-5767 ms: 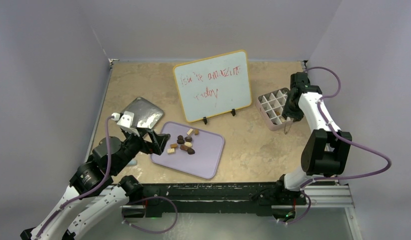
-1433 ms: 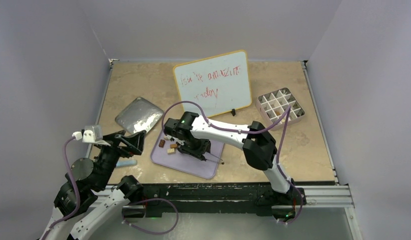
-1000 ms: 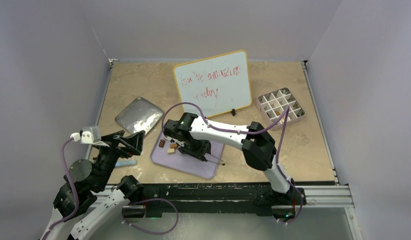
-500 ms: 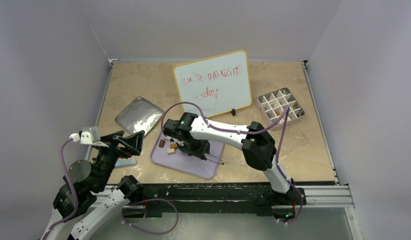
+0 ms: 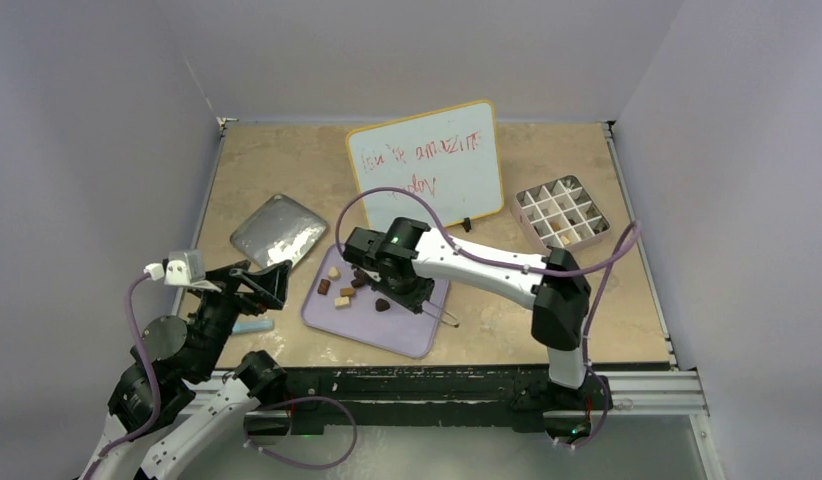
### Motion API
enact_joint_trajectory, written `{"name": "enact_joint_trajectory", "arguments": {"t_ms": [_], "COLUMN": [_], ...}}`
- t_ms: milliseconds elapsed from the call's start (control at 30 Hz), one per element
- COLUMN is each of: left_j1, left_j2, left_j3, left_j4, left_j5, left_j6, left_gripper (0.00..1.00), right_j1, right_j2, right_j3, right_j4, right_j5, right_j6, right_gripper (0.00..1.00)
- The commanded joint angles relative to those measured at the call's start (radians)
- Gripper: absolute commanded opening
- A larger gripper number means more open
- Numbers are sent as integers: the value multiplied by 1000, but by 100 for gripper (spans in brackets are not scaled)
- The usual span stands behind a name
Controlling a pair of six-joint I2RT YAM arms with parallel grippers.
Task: Pack the chocolate
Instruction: Pick up the fake chocolate from the plate, then place the fake chocolate in the packing box.
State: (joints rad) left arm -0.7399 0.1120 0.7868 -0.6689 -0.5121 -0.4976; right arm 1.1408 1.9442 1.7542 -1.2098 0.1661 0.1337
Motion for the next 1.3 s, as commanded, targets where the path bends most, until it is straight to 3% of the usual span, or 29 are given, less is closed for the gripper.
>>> {"name": "enact_joint_trajectory", "arguments": {"t_ms": [0,467,867,1267], "left_j1": [-1,-2,-1,-2], "left_j2": [21,24,48,78], "left_j3": [2,-1,0,-1], "left_j4": [22,34,27,37], "left_j5": [4,47,48,70], "left_j6": [-9,-1,-1,10], "left_gripper": [100,100,100,100], "right_j1": [-49,-440,-756,-860], "right_j2": [-123,-325,-361,-352], "right_j3": [-48,-169,-229,-334], "right_j4": [-44,-92,29,138], "right_j5": [63,224,196,135], "right_j6": [65,143,86,67], "right_gripper": [16,16,19,24]}}
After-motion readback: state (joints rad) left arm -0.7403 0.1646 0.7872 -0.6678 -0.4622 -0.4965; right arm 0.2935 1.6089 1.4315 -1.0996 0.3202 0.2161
